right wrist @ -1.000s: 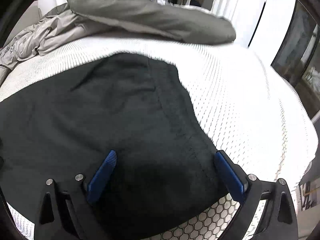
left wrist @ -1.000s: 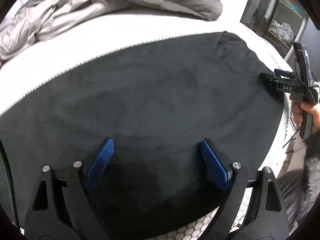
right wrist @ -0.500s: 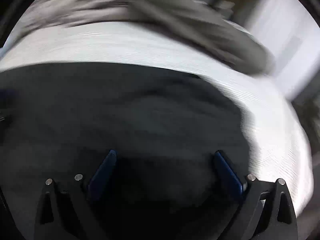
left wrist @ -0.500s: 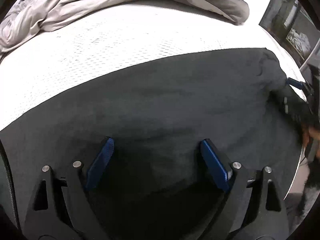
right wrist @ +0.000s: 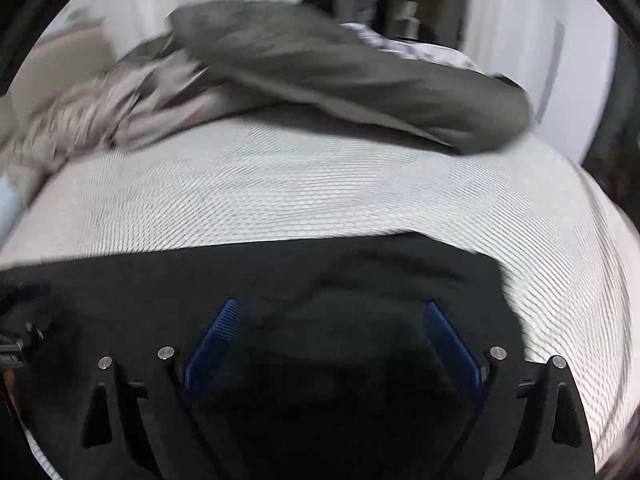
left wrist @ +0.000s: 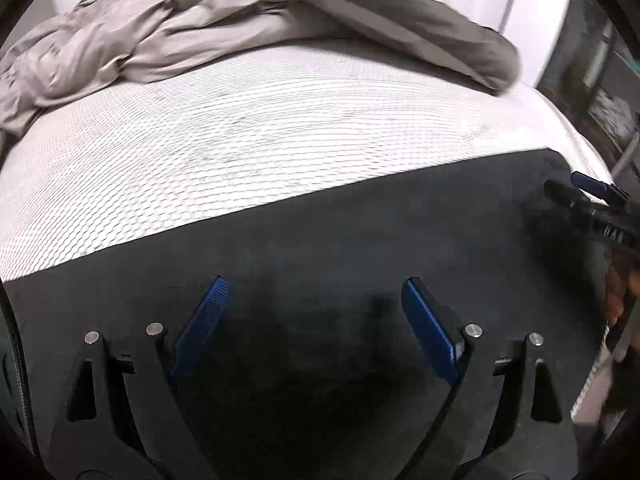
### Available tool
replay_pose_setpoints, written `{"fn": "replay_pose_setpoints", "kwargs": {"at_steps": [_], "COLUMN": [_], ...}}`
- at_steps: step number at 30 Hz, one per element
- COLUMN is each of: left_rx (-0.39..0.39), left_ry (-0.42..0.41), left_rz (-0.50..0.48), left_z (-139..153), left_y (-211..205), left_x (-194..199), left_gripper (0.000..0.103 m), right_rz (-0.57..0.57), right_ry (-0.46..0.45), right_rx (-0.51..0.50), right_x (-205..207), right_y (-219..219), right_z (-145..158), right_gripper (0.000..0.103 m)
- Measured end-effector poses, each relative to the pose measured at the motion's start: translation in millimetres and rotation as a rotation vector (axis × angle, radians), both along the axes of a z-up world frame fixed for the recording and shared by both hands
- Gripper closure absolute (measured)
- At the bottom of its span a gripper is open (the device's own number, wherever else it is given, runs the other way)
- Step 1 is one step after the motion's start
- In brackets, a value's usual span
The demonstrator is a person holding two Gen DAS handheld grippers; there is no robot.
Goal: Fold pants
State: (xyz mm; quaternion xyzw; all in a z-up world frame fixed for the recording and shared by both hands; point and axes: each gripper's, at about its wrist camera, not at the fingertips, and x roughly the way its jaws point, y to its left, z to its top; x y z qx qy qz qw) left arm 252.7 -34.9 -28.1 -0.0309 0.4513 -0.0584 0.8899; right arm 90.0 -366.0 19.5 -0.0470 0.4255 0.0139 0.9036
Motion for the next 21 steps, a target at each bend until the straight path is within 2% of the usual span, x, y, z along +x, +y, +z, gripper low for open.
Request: {"fn": "replay_pose_setpoints", "kwargs": {"at_steps": [3,5,7,8,10,11,14,15,18,20,21], "left_rx": [0.045,0.031,0.032,0.034,0.037,0.035,0.04,0.043,0.047,0.03,0.026], "left_ry": [0.061,0.067,0.066,0.064,0.062,0.061,0.059,0.058,0.053,0.015,-0.015], "left_rz": [-0.003,-0.02,-0.041,-0.048,-0.06,-0.062,-0.06,-0.056,-0.037,-0.064,-0.089], "left_z": [-19.5,-25.0,-26.8,-27.6,-29.9,-31.2,-33.0,-31.5,-20.4,-7.1,0.3], "left_y": [9.8,16.0,18.8,19.1,18.7,17.3,14.3,11.8,11.9,5.8,0.2], "left_x": [6.7,7.5,4.5,3.5,2.0,2.3,2.3,3.6,-7.3,-25.0,-40.7], "left_gripper": [0.015,0.015,0.015,0.015,0.013,0.013,0.013,0.013,0.019,0.019,0.019], "right_rz": [0.103,0.158,0.135,0.086,-0.08,-0.14,-0.242,-0.237,-0.202,-0.136,-0.091], "right_ry": [0.053,0.089,0.12,0.117,0.108,0.104,0.109,0.102,0.067,0.029,0.019], "right_rx": [-0.05,-0.096,-0.164,-0.177,-0.19,-0.209,-0.165,-0.14,-0.158,-0.127,-0.1], "right_x": [25.9,40.0,67.1,72.8,83.2,84.5,84.1,84.5,73.5,54.6,45.1], "right_y": [36.8,33.9,21.4,4.8,-37.0,-52.9,-89.2,-88.1,-72.3,-58.7,-50.3], "right_z": [-20.9,-43.5,-58.3,-56.6,-54.0,-52.5,-54.3,-52.3,-35.3,-18.6,-12.3], "right_gripper": [0.018,0.019,0.02,0.02,0.021,0.026,0.028,0.028,0.027,0.027,0.023]}}
